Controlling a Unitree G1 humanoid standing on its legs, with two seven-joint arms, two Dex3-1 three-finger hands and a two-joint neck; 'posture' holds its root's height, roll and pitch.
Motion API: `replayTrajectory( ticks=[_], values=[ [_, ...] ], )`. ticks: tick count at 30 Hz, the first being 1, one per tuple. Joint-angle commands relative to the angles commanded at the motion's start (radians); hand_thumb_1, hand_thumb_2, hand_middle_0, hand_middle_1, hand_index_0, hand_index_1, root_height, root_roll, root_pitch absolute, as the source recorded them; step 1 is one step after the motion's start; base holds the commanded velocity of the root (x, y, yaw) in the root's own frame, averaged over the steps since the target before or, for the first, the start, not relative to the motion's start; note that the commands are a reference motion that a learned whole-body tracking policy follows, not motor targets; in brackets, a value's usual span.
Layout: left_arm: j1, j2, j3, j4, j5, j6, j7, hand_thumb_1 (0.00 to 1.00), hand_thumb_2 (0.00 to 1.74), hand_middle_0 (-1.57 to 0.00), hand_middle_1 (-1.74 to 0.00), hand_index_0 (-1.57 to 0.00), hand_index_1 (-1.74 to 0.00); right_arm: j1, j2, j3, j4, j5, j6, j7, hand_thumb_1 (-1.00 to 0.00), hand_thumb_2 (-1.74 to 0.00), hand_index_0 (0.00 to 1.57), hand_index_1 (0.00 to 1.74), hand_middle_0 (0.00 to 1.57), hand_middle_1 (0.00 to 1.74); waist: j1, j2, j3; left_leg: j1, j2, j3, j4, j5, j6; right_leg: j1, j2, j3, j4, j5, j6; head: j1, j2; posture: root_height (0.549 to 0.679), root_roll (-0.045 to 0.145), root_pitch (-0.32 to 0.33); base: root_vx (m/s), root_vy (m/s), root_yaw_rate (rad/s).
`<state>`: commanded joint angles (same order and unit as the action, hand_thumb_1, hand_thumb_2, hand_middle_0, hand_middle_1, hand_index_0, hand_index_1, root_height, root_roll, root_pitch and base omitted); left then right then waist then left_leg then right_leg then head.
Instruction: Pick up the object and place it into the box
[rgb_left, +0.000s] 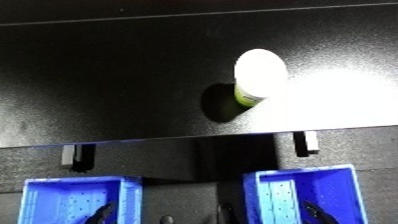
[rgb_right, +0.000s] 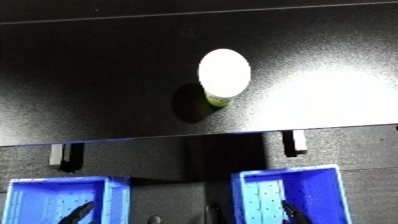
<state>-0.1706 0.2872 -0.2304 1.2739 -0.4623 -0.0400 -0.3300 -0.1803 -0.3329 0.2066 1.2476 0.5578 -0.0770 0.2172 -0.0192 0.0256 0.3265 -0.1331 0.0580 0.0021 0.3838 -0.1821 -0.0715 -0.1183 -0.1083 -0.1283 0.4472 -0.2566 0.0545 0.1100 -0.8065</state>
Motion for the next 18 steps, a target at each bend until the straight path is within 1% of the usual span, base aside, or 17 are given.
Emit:
replayTrajectory(
  ticks=[4, 6, 8, 10, 13, 16, 18],
  values=[
    [-0.005, 0.005, -0.003, -0.003, -0.001, 0.011, 0.006, 0.0, 0.0, 0.0, 0.0, 0.0, 0.0, -0.008, -0.002, 0.002, -0.009, 0.004, 0.003, -0.008, 0.0, 0.0, 0.0, 0.0, 0.0, 0.0, -0.003, -0.006, 0.016, -0.067, -0.008, -0.001, 0.112, -0.042, 0.0119, -0.057, -0.0055, 0.013, 0.101, -0.024, -0.0065, 0.012, 0.011, 0.661, 0.033, -0.049, -0.07, 0.02, 0.0],
    [-0.005, 0.008, -0.002, -0.004, -0.002, 0.014, 0.008, 0.0, 0.0, 0.0, 0.0, 0.0, 0.0, -0.011, -0.003, 0.002, -0.013, 0.003, 0.002, -0.011, 0.0, 0.0, 0.0, 0.0, 0.0, 0.0, -0.004, -0.008, 0.022, -0.1, -0.011, -0.001, 0.166, -0.063, 0.0199, -0.085, -0.007, 0.02, 0.149, -0.036, -0.0097, 0.012, 0.021, 0.657, 0.034, -0.051, -0.063, 0.021, -0.011],
    [-0.007, 0.011, -0.001, -0.006, -0.005, 0.017, 0.009, 0.0, 0.0, 0.0, 0.0, 0.0, 0.0, -0.015, -0.004, 0.003, -0.016, 0.002, 0.001, -0.012, 0.0, 0.0, 0.0, 0.0, 0.0, 0.0, -0.004, -0.009, 0.027, -0.129, -0.014, -0.001, 0.212, -0.08, 0.0288, -0.113, -0.0081, 0.026, 0.197, -0.048, -0.0116, 0.01, 0.039, 0.654, 0.035, -0.053, -0.069, 0.021, -0.007],
    [-0.013, 0.016, -0.001, -0.009, -0.011, 0.02, 0.01, 0.0, 0.0, 0.0, 0.0, 0.0, 0.0, -0.022, -0.007, 0.004, -0.019, 0.004, -0.001, -0.013, 0.0, 0.0, 0.0, 0.0, 0.0, 0.0, -0.005, -0.01, 0.034, -0.159, -0.018, 0.001, 0.257, -0.097, 0.0373, -0.146, -0.0108, 0.031, 0.244, -0.06, -0.0118, 0.009, 0.057, 0.649, 0.035, -0.052, -0.088, 0.018, 0.0],
    [-0.025, 0.024, -0.004, -0.016, -0.023, 0.026, 0.016, 0.0, 0.0, 0.0, 0.0, 0.0, 0.0, -0.037, -0.012, 0.007, -0.029, 0.009, -0.003, -0.017, 0.0, 0.0, 0.0, 0.0, 0.0, 0.0, -0.004, -0.011, 0.045, -0.203, -0.021, 0.003, 0.317, -0.116, 0.0483, -0.194, -0.0161, 0.033, 0.309, -0.073, -0.0106, 0.008, 0.076, 0.642, 0.034, -0.051, -0.104, 0.017, 0.006],
    [-0.036, 0.032, -0.007, -0.024, -0.035, 0.035, 0.024, 0.0, 0.0, 0.0, 0.0, 0.0, 0.0, -0.049, -0.015, 0.01, -0.041, 0.016, -0.002, -0.023, 0.0, 0.0, 0.0, 0.0, 0.0, 0.0, -0.003, -0.013, 0.052, -0.242, -0.022, 0.002, 0.373, -0.137, 0.0584, -0.238, -0.0199, 0.033, 0.365, -0.087, -0.0105, 0.009, 0.076, 0.635, 0.032, -0.049, -0.086, 0.007, 0.017],
    [-0.041, 0.036, -0.009, -0.028, -0.04, 0.042, 0.029, 0.0, 0.0, 0.0, 0.0, 0.0, 0.0, -0.054, -0.016, 0.011, -0.05, 0.02, 0.0, -0.026, 0.0, 0.0, 0.0, 0.0, 0.0, 0.0, -0.003, -0.016, 0.054, -0.264, -0.022, 0.001, 0.41, -0.153, 0.064, -0.265, -0.0226, 0.034, 0.403, -0.099, -0.0111, 0.019, 0.062, 0.63, 0.032, -0.048, -0.065, -0.009, 0.025]
  ],
)
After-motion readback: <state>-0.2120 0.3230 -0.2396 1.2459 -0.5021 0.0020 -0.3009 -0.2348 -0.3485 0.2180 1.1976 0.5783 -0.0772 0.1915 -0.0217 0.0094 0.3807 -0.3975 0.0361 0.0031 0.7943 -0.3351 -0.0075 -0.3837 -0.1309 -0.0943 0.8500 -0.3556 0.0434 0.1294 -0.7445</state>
